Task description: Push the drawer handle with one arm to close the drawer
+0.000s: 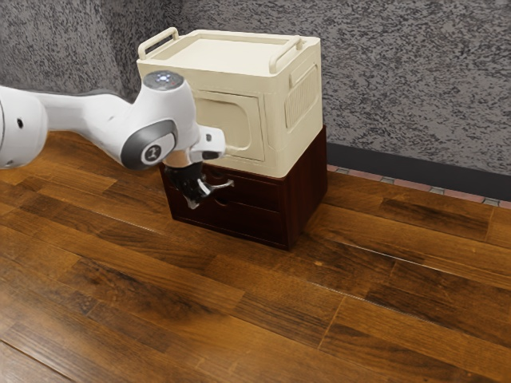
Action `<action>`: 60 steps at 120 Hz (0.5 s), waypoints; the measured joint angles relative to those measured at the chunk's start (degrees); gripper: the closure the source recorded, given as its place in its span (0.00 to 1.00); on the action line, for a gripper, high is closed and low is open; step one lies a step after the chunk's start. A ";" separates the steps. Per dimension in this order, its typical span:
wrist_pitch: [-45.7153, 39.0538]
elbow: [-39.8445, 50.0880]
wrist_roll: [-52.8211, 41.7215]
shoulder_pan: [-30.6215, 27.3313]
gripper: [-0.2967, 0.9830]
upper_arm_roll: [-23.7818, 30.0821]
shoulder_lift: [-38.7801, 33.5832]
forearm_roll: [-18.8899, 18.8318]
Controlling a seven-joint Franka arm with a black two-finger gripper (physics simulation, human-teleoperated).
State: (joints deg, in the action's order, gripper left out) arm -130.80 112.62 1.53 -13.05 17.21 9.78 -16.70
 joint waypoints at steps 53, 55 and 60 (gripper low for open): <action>17.76 11.78 8.13 -1.09 0.34 7.94 -25.09 16.87; 18.41 11.70 8.35 -1.13 0.33 8.01 -25.26 17.25; 19.85 11.56 8.84 -1.21 0.31 8.11 -25.38 17.99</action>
State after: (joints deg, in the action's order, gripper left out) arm -110.95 124.17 10.37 -14.26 25.32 -15.60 1.29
